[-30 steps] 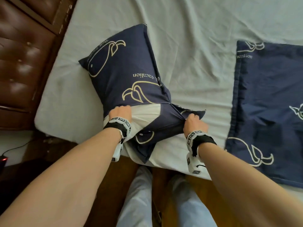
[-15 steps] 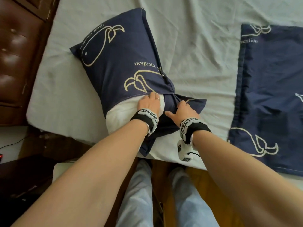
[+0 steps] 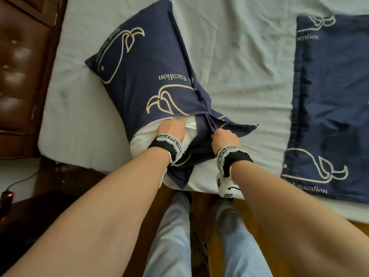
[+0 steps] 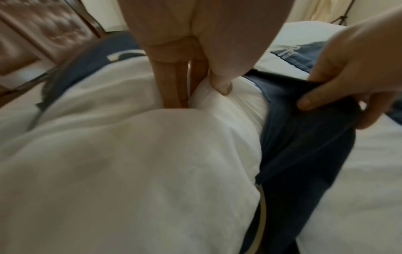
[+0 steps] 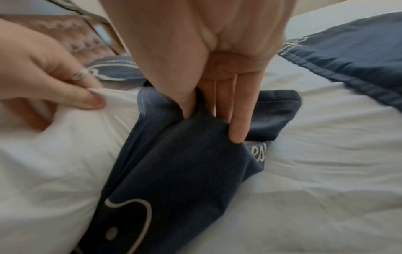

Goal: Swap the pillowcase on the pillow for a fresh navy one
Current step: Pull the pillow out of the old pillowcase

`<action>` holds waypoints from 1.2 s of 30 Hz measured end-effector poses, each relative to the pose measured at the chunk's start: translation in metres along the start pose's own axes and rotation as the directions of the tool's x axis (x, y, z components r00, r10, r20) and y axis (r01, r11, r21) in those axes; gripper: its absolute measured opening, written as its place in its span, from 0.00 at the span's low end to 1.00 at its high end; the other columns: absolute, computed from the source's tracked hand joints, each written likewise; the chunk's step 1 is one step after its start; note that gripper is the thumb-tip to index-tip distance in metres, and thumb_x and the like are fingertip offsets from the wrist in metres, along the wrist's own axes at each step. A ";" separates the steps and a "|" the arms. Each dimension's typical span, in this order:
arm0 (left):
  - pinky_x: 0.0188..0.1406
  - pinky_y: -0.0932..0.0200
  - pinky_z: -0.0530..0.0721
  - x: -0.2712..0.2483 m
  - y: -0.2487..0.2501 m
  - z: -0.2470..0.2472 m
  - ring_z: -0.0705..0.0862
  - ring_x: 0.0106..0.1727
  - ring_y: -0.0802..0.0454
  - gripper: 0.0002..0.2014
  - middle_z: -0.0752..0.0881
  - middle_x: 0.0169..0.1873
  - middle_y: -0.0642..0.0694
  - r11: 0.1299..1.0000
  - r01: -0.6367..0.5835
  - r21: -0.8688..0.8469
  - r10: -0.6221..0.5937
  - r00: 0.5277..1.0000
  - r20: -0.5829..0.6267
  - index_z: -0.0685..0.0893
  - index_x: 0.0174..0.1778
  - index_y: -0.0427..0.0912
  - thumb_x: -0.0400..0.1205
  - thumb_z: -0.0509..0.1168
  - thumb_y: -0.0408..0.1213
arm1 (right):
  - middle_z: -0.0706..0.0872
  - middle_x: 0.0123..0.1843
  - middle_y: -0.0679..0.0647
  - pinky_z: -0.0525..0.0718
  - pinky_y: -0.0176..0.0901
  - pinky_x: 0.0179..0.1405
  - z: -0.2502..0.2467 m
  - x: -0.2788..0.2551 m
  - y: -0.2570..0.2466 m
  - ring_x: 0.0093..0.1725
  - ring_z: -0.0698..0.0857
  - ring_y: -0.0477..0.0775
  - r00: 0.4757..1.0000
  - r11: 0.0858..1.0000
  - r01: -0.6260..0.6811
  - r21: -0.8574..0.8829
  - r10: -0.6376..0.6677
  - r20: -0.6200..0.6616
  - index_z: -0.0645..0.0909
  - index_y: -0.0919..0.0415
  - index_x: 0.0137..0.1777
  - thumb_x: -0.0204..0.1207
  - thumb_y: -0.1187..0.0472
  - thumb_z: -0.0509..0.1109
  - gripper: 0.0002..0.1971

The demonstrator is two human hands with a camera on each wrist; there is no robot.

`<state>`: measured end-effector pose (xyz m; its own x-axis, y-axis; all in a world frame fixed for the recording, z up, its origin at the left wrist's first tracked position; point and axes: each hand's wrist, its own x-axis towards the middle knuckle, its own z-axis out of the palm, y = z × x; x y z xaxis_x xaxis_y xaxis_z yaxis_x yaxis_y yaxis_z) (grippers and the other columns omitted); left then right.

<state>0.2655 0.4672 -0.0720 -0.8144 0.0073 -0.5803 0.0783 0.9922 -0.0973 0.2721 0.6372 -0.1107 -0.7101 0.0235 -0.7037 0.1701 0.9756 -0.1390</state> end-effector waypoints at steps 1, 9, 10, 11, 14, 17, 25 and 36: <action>0.48 0.50 0.80 -0.006 -0.007 -0.008 0.84 0.59 0.36 0.17 0.85 0.57 0.38 0.999 0.035 -0.022 -0.035 0.999 0.003 0.82 0.62 0.39 0.84 0.52 0.27 | 0.88 0.55 0.65 0.81 0.52 0.51 -0.007 -0.006 0.000 0.56 0.86 0.68 1.000 1.000 -0.010 0.016 0.010 0.012 0.83 0.63 0.59 0.83 0.64 0.61 0.11; 0.52 0.49 0.79 -0.056 -0.068 -0.074 0.83 0.61 0.34 0.15 0.84 0.60 0.37 0.923 0.302 -0.240 -0.304 0.952 0.028 0.80 0.61 0.43 0.82 0.53 0.32 | 0.84 0.49 0.62 0.78 0.49 0.45 -0.068 -0.040 0.019 0.54 0.85 0.67 0.999 0.999 -0.012 0.040 0.013 -0.035 0.81 0.65 0.60 0.82 0.67 0.61 0.11; 0.51 0.48 0.78 -0.063 -0.063 -0.081 0.83 0.60 0.33 0.15 0.84 0.60 0.37 0.930 0.280 -0.237 -0.277 0.960 0.045 0.79 0.61 0.43 0.82 0.53 0.32 | 0.85 0.53 0.64 0.79 0.50 0.47 -0.073 -0.044 0.018 0.56 0.85 0.67 0.999 0.997 -0.002 0.074 0.005 -0.042 0.80 0.65 0.61 0.83 0.64 0.61 0.11; 0.52 0.47 0.78 -0.071 -0.054 -0.090 0.83 0.60 0.33 0.15 0.84 0.60 0.37 0.935 0.256 -0.246 -0.251 0.967 0.051 0.78 0.61 0.43 0.82 0.52 0.33 | 0.85 0.58 0.64 0.79 0.51 0.49 -0.079 -0.049 0.016 0.58 0.84 0.68 0.999 0.991 0.002 0.134 0.004 -0.045 0.78 0.64 0.63 0.83 0.60 0.62 0.13; 0.57 0.45 0.79 -0.084 -0.011 -0.112 0.82 0.61 0.32 0.17 0.84 0.62 0.38 0.919 0.185 -0.349 -0.183 0.982 0.039 0.78 0.66 0.46 0.85 0.51 0.41 | 0.86 0.59 0.62 0.83 0.51 0.52 -0.094 -0.061 0.014 0.56 0.85 0.67 0.998 0.937 0.060 0.344 -0.047 -0.046 0.73 0.56 0.64 0.78 0.52 0.62 0.16; 0.60 0.47 0.77 -0.086 0.026 -0.123 0.81 0.65 0.35 0.17 0.82 0.65 0.37 0.885 0.161 -0.438 -0.172 0.985 0.016 0.78 0.69 0.40 0.89 0.52 0.42 | 0.90 0.51 0.61 0.89 0.57 0.49 -0.111 -0.079 0.024 0.47 0.89 0.65 0.995 0.849 0.067 0.525 -0.096 0.027 0.80 0.59 0.54 0.82 0.39 0.55 0.24; 0.56 0.48 0.85 -0.055 0.093 -0.154 0.88 0.54 0.37 0.14 0.89 0.50 0.40 0.630 0.070 -0.773 -0.109 0.994 0.001 0.87 0.56 0.46 0.85 0.59 0.47 | 0.90 0.49 0.63 0.90 0.67 0.47 -0.113 -0.070 0.082 0.46 0.91 0.67 0.979 0.710 -0.135 0.691 -0.013 0.205 0.84 0.64 0.51 0.62 0.34 0.67 0.32; 0.56 0.45 0.82 -0.012 0.033 -0.070 0.81 0.63 0.39 0.35 0.73 0.69 0.41 0.859 0.268 -0.437 -0.187 0.957 0.220 0.69 0.75 0.46 0.75 0.73 0.51 | 0.67 0.81 0.66 0.77 0.65 0.70 -0.049 -0.041 0.049 0.73 0.76 0.71 0.933 0.751 -0.351 0.559 0.232 0.274 0.43 0.61 0.86 0.61 0.29 0.77 0.66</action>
<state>0.2374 0.5087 -0.0121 -0.6676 -0.2055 -0.7156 -0.4024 0.9083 0.1145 0.2766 0.6949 -0.0548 -0.4363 0.1885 -0.8799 0.7587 0.6028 -0.2470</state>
